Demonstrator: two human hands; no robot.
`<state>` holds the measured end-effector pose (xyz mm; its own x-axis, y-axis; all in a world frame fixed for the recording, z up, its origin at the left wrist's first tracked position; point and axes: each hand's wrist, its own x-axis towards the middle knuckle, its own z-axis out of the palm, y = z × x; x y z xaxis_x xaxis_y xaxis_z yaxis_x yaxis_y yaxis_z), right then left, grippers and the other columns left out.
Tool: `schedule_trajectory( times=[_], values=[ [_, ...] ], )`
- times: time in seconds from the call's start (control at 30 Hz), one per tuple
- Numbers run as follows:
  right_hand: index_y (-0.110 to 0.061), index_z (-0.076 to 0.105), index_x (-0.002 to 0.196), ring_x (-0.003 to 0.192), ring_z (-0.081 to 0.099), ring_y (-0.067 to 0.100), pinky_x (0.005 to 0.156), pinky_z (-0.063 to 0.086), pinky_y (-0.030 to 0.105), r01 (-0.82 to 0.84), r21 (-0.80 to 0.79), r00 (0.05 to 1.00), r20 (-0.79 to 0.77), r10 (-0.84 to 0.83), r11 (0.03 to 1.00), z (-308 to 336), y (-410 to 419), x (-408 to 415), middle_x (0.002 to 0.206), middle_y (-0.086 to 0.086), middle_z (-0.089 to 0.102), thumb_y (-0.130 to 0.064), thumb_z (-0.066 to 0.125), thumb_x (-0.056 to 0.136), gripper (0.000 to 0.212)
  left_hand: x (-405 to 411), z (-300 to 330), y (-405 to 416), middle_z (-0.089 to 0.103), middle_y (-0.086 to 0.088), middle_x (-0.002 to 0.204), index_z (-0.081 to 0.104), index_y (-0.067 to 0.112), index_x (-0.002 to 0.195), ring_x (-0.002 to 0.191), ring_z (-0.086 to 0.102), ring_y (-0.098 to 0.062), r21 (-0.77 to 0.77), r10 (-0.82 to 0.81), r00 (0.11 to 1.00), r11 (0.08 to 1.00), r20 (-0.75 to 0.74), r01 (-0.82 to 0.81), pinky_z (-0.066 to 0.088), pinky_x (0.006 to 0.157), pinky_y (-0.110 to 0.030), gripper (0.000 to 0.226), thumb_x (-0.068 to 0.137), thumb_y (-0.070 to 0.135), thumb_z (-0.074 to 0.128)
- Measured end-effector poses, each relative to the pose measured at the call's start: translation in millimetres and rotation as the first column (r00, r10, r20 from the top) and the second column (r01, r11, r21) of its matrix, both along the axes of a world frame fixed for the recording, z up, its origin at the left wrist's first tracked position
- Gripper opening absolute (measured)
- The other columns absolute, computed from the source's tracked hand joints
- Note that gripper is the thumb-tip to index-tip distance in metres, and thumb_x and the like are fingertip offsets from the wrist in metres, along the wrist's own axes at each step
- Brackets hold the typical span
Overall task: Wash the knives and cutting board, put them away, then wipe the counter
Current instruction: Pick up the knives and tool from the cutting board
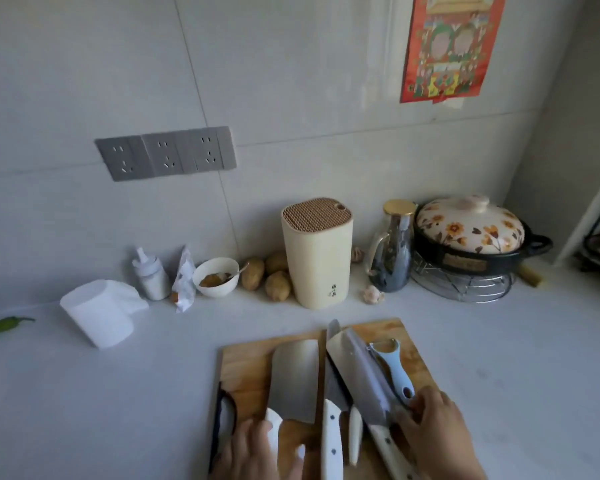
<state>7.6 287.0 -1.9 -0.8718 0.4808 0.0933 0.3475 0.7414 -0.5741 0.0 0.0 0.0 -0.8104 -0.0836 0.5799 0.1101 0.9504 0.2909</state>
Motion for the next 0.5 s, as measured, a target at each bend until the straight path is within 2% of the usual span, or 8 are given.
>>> schedule_trajectory(
  times=[0.03, 0.07, 0.13, 0.2, 0.27, 0.33, 0.43, 0.5],
  values=[
    [-0.024, 0.044, 0.07, 0.083, 0.055, 0.03, 0.067, 0.033, 0.029, 0.006, -0.085, 0.998, 0.066, 0.0, 0.996, 13.7, -3.0, -1.9, 0.077, 0.0, 0.052, -0.027, 0.076, 0.069, 0.032, 6.6, 8.3, 15.4, 0.067, -0.01, 0.088, 0.059, 0.021, 0.087, 0.084, 0.055, -0.029, 0.095, -0.049, 0.977, 0.995, 0.209, 0.029, 0.046, 0.065, -0.04, 0.054, 0.049, 0.059, 0.059],
    [-0.024, 0.044, 0.075, 0.087, 0.053, 0.027, 0.069, 0.033, 0.029, 0.006, -0.14, 0.996, 0.094, 0.008, 0.99, 22.5, -5.8, -3.8, 0.082, -0.002, 0.05, -0.03, 0.071, 0.075, 0.027, 10.9, 13.7, 48.1, 0.066, -0.008, 0.084, 0.062, 0.021, 0.082, 0.081, 0.054, -0.028, 0.128, -0.172, 0.951, 0.981, 0.258, 0.143, 0.041, 0.066, -0.038, 0.052, 0.048, 0.059, 0.057],
    [-0.024, 0.046, 0.085, 0.089, 0.054, 0.024, 0.071, 0.038, 0.029, -0.034, -0.092, 0.997, 0.064, 0.04, 0.995, 26.0, -9.4, -3.7, 0.087, -0.003, 0.051, -0.037, 0.062, 0.08, 0.021, 19.6, 28.9, 69.3, 0.061, 0.001, 0.077, 0.061, 0.026, 0.075, 0.075, 0.057, -0.023, 0.031, -0.241, 0.77, 0.96, 0.591, 0.277, 0.036, 0.063, -0.036, 0.045, 0.053, 0.065, 0.053],
    [-0.024, 0.045, 0.091, 0.085, 0.053, 0.021, 0.068, 0.038, 0.029, -0.101, -0.027, 0.98, 0.172, 0.104, 0.994, 32.8, -20.7, 2.6, 0.089, -0.003, 0.051, -0.046, 0.054, 0.084, 0.025, 15.6, 37.5, 81.5, 0.059, 0.006, 0.093, 0.055, 0.028, 0.088, 0.089, 0.061, -0.016, -0.057, -0.08, 0.719, 0.985, 0.691, 0.164, 0.041, 0.071, -0.032, 0.046, 0.067, 0.069, 0.051],
    [-0.023, 0.043, 0.096, 0.089, 0.055, 0.02, 0.068, 0.039, 0.029, -0.15, -0.023, 0.952, 0.265, 0.151, 0.988, 35.4, -33.4, 10.7, 0.095, -0.003, 0.054, -0.049, 0.049, 0.084, 0.03, 12.1, 30.3, 90.0, 0.057, 0.004, 0.114, 0.05, 0.022, 0.112, 0.106, 0.058, -0.014, -0.032, -0.082, 0.679, 0.988, 0.73, 0.153, 0.043, 0.085, -0.029, 0.06, 0.073, 0.067, 0.053],
    [-0.021, 0.042, 0.104, 0.103, 0.056, 0.02, 0.075, 0.043, 0.029, -0.181, 0.012, 0.91, 0.382, 0.163, 0.983, 31.8, -40.3, 20.6, 0.106, -0.001, 0.056, -0.05, 0.047, 0.082, 0.036, 17.9, 32.3, 104.8, 0.058, 0.002, 0.12, 0.042, 0.016, 0.125, 0.112, 0.057, -0.015, -0.026, -0.058, 0.585, 0.991, 0.809, 0.134, 0.044, 0.089, -0.029, 0.067, 0.075, 0.057, 0.056],
    [-0.021, 0.043, 0.114, 0.112, 0.054, 0.02, 0.087, 0.043, 0.029, -0.238, 0.102, 0.847, 0.509, 0.155, 0.966, 27.2, -43.2, 27.6, 0.117, 0.0, 0.055, -0.048, 0.047, 0.082, 0.042, 15.5, 38.6, 104.0, 0.06, 0.0, 0.116, 0.045, 0.013, 0.12, 0.109, 0.059, -0.018, 0.01, -0.062, 0.578, 0.996, 0.814, 0.092, 0.048, 0.086, -0.027, 0.055, 0.075, 0.044, 0.055],
    [-0.02, 0.045, 0.111, 0.104, 0.056, 0.02, 0.079, 0.041, 0.027, -0.273, 0.1, 0.831, 0.525, 0.182, 0.957, 26.1, -42.5, 25.4, 0.112, 0.0, 0.056, -0.042, 0.047, 0.082, 0.036, 15.4, 48.4, 98.4, 0.061, 0.0, 0.11, 0.049, 0.017, 0.108, 0.102, 0.062, -0.018, -0.006, -0.055, 0.632, 0.996, 0.773, 0.094, 0.05, 0.079, -0.027, 0.043, 0.074, 0.042, 0.052]
  ],
)
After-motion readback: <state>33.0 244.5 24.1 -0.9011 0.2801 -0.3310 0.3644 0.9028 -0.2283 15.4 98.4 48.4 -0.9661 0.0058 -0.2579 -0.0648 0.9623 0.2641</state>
